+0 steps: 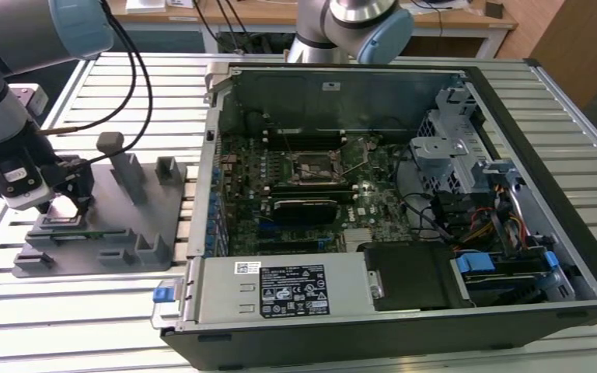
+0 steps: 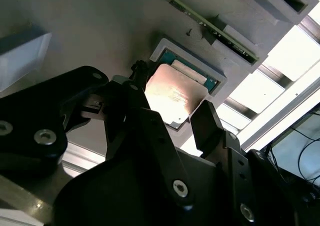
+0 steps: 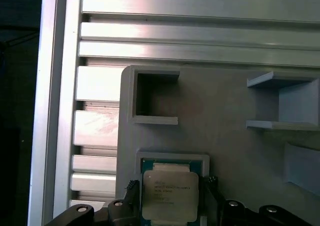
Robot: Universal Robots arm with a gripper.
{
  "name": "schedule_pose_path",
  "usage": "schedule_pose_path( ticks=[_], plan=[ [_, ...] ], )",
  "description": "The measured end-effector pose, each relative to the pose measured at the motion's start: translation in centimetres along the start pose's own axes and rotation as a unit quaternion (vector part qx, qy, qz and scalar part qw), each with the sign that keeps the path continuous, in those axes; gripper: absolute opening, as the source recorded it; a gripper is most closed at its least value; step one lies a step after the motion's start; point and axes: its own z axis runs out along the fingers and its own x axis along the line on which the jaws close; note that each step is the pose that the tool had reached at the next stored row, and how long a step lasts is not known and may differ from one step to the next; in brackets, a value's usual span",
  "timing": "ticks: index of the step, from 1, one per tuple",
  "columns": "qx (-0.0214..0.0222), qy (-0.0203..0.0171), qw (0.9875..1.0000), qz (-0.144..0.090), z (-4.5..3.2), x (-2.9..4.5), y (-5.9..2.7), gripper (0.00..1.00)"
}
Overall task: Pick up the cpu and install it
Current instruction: 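Pick up the cpu and move it towards the insertion slot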
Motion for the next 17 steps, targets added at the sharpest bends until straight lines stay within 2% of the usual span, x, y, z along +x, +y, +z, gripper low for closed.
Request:
schedule_pose_path(
  ticks=[2, 17],
  plan=[
    [0.0001, -0.0016, 1.0, 0.0, 0.0, 0.02, 0.0, 0.62],
    [0.002, -0.0035, 1.0, 0.0, -0.02, 0.08, 0.0, 0.62]
  ],
)
